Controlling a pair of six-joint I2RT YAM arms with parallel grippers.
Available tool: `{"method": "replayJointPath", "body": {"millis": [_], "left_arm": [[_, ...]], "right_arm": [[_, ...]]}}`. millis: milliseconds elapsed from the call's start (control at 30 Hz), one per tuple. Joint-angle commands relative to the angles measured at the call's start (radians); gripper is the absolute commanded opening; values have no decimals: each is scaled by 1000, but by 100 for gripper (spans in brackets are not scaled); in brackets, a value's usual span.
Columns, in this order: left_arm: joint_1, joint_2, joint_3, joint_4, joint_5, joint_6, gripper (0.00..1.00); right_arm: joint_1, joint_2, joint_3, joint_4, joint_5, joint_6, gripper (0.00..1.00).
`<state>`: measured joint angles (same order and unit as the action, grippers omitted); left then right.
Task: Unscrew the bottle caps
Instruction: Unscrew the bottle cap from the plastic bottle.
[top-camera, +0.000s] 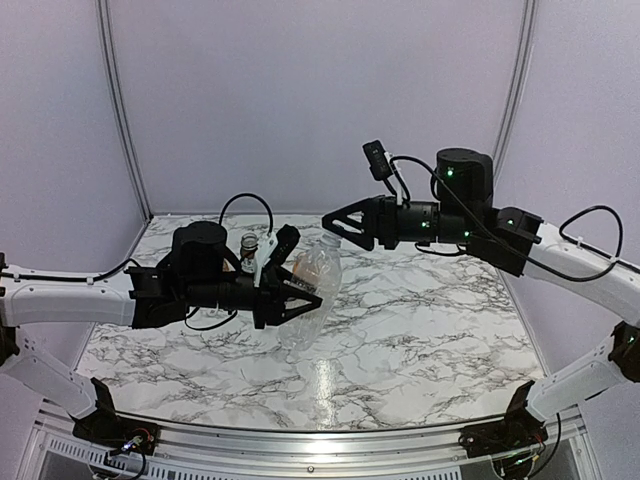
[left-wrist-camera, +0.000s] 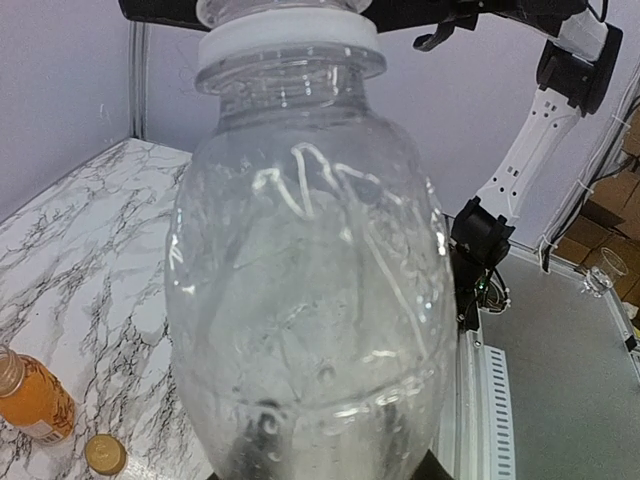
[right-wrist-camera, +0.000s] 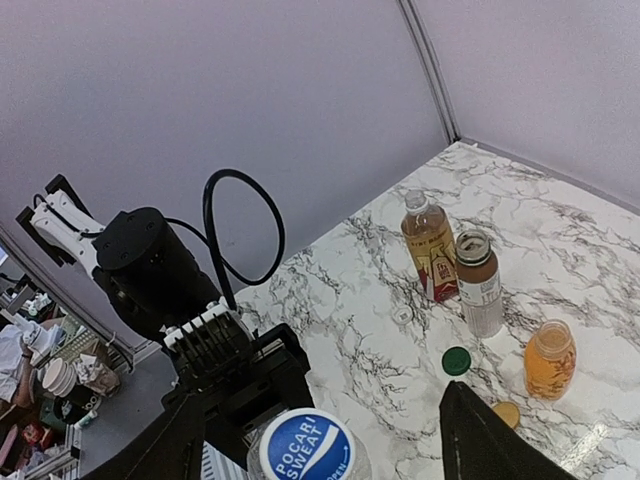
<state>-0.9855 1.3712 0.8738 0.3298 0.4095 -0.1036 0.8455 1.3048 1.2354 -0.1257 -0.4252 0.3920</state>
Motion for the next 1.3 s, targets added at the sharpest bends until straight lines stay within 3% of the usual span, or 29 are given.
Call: {"method": "replayJointPath", "body": {"millis": [0, 267, 667, 900, 1100, 1267], "left_arm": [[-5, -9, -5, 26, -48, 13, 34], [-5, -22, -16, 23, -68, 19, 34], [-5, -30, -28, 17, -99, 33, 34], [-4, -49, -42, 18, 6, 50, 34], [-4, -55, -29, 18, 294, 55, 34], [-3, -33, -8, 18, 495, 41, 34]], "right_arm": [[16, 16, 42, -3, 19, 20, 72], [21, 44, 39, 27, -29, 27, 45], [21, 40, 36, 56, -68, -2, 11], [-14, 27, 31, 39, -196, -200, 8], [-84, 28, -9, 113, -523, -304, 9], [-100, 43, -15, 147, -693, -384, 10]]}}
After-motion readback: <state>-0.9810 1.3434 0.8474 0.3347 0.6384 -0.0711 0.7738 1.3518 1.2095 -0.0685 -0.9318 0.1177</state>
